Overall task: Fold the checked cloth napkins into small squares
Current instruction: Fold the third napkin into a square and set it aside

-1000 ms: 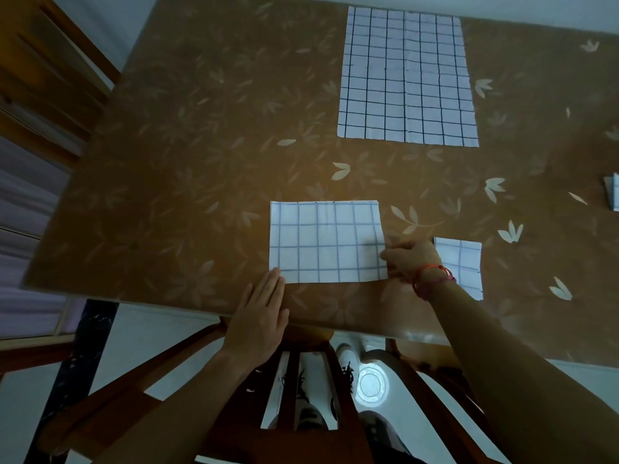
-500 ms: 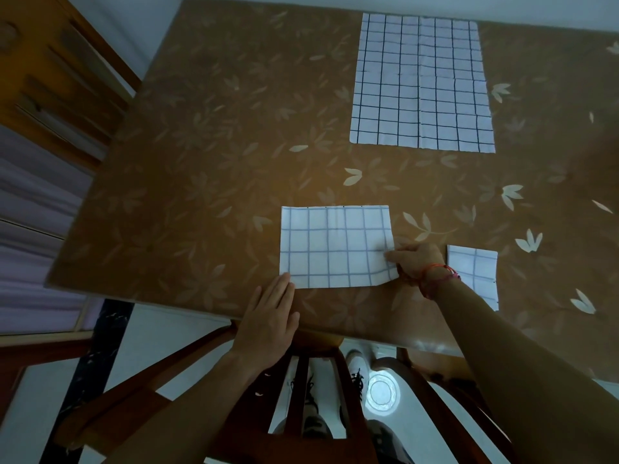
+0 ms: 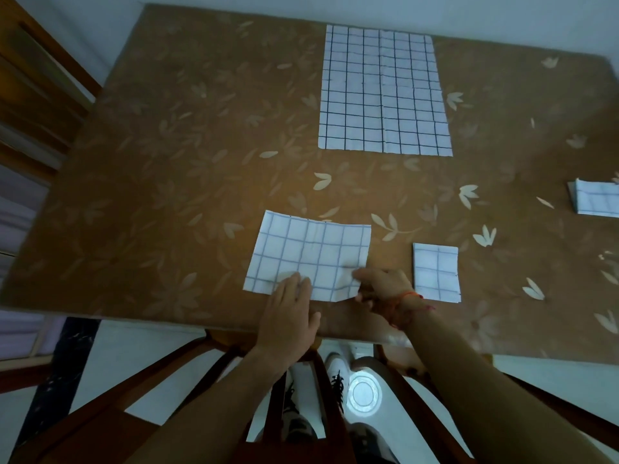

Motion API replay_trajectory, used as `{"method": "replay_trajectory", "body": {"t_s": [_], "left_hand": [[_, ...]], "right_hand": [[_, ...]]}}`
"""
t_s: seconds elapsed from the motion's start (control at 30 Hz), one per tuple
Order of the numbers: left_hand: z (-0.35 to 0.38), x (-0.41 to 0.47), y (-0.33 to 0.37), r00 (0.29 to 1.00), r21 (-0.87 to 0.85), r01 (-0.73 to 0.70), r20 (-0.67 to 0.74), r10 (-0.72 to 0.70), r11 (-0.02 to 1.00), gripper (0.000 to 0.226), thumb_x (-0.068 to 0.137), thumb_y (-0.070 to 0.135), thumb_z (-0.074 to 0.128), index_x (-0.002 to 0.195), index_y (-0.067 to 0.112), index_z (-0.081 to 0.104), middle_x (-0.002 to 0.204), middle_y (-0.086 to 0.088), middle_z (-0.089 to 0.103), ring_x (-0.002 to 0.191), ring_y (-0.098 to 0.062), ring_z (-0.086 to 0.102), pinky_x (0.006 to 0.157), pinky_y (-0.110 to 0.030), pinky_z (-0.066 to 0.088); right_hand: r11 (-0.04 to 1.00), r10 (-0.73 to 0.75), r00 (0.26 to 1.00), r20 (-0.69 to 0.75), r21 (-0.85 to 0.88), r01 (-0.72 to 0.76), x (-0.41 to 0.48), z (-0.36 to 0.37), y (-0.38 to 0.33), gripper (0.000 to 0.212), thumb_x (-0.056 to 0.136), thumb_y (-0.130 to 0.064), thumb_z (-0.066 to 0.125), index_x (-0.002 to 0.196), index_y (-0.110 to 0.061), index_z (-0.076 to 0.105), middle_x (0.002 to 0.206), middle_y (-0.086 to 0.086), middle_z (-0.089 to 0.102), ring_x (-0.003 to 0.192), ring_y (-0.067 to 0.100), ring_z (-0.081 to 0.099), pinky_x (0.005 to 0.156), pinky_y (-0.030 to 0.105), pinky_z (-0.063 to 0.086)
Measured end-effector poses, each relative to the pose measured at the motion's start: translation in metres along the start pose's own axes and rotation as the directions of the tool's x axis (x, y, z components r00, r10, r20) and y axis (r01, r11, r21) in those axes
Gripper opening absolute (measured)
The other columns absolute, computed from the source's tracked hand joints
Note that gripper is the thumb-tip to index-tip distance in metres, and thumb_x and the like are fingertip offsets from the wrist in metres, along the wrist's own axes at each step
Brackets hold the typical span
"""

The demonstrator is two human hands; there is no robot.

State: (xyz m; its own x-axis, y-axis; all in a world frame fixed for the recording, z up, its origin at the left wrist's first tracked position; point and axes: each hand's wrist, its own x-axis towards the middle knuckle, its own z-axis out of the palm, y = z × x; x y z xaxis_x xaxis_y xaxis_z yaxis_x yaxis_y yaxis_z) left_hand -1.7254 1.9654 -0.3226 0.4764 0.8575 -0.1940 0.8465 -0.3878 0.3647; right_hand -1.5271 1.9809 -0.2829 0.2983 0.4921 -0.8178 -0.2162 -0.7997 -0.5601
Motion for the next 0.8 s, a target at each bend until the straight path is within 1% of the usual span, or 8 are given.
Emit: {"method": "replay_trajectory", "body": {"t_s": [0.27,0.4,0.5,0.57,0.63,0.7,0.77,0.8], "left_hand": [[0.0,0.01,0.015,0.996,0.06,0.059,0.063,-0.063,0.996,0.062,0.097,0.04,0.048,0.148,0.011,0.028,0.15,-0.012,0.033,0.14,-0.027,0.027,0.115,-0.039,0.027],[-0.005,0.013,0.016,0.997,0.041,0.047,0.052,-0.049,0.998,0.058,0.098,0.032,0.045,0.15,0.014,0.025,0.152,-0.011,0.031,0.14,-0.027,0.025,0.115,-0.037,0.025],[-0.003,0.012,0.008,0.999,0.022,-0.016,0.032,0.015,1.0,0.052,0.099,0.02,0.036,0.15,0.014,0.027,0.153,-0.012,0.033,0.141,-0.027,0.027,0.115,-0.036,0.024],[-0.002,0.009,-0.003,0.994,0.012,-0.108,0.019,0.108,0.994,0.054,0.095,0.013,0.026,0.148,0.013,0.035,0.149,-0.014,0.041,0.138,-0.029,0.037,0.112,-0.039,0.03],[-0.003,0.008,-0.015,0.973,-0.017,-0.23,0.032,0.231,0.973,0.062,0.089,0.016,0.016,0.147,0.014,0.039,0.147,-0.013,0.045,0.135,-0.029,0.042,0.11,-0.04,0.034],[-0.007,0.006,-0.029,0.938,-0.019,-0.34,0.069,0.34,0.94,0.064,0.087,0.019,0.017,0.147,0.017,0.037,0.149,-0.009,0.043,0.137,-0.025,0.039,0.111,-0.038,0.032],[-0.01,0.005,-0.043,0.915,0.009,-0.394,0.092,0.392,0.919,0.058,0.089,0.016,0.03,0.146,0.02,0.037,0.149,-0.008,0.043,0.137,-0.023,0.038,0.11,-0.039,0.032],[-0.011,0.005,-0.049,0.914,0.016,-0.397,0.099,0.394,0.918,0.058,0.088,0.013,0.038,0.145,0.019,0.039,0.148,-0.008,0.043,0.136,-0.024,0.038,0.11,-0.039,0.033]], "right_hand": [[0.997,0.011,0.987,0.16,0.07,-0.022,-0.02,0.008,0.003,0.029,0.08,-0.013,0.067,0.098,0.009,0.064,0.075,0.023,0.059,0.042,0.02,0.061,0.042,0.023,0.046],[0.999,-0.006,0.951,0.31,0.052,-0.011,-0.023,0.003,0.004,0.017,0.084,-0.01,0.063,0.1,-0.004,0.064,0.08,0.014,0.067,0.064,0.024,0.07,0.058,0.028,0.053],[0.999,-0.033,0.943,0.331,0.025,0.026,-0.02,-0.009,0.006,0.041,0.072,-0.003,0.063,0.112,-0.008,0.061,0.089,0.013,0.072,0.071,0.028,0.07,0.062,0.033,0.053],[0.99,-0.126,0.971,0.202,-0.045,0.137,-0.013,-0.017,0.012,0.059,0.058,-0.003,0.066,0.115,-0.011,0.057,0.087,0.015,0.071,0.08,0.039,0.069,0.064,0.042,0.056],[0.906,-0.342,0.939,0.038,-0.252,0.34,-0.007,-0.027,0.018,0.065,0.056,-0.005,0.076,0.116,-0.02,0.055,0.097,0.01,0.068,0.091,0.035,0.066,0.075,0.048,0.056],[0.768,-0.513,0.858,0.026,-0.433,0.472,-0.008,-0.03,0.018,0.06,0.07,-0.005,0.076,0.123,-0.022,0.053,0.107,0.0,0.062,0.097,0.018,0.06,0.078,0.03,0.05],[0.665,-0.579,0.815,0.01,-0.572,0.48,-0.009,-0.032,0.02,0.04,0.077,-0.008,0.072,0.114,-0.02,0.063,0.102,-0.003,0.067,0.094,0.016,0.063,0.072,0.018,0.043],[0.576,-0.595,0.802,0.047,-0.672,0.466,-0.012,-0.033,0.021,0.031,0.078,-0.007,0.069,0.106,-0.021,0.069,0.1,-0.001,0.071,0.096,0.02,0.065,0.07,0.018,0.044]]}}
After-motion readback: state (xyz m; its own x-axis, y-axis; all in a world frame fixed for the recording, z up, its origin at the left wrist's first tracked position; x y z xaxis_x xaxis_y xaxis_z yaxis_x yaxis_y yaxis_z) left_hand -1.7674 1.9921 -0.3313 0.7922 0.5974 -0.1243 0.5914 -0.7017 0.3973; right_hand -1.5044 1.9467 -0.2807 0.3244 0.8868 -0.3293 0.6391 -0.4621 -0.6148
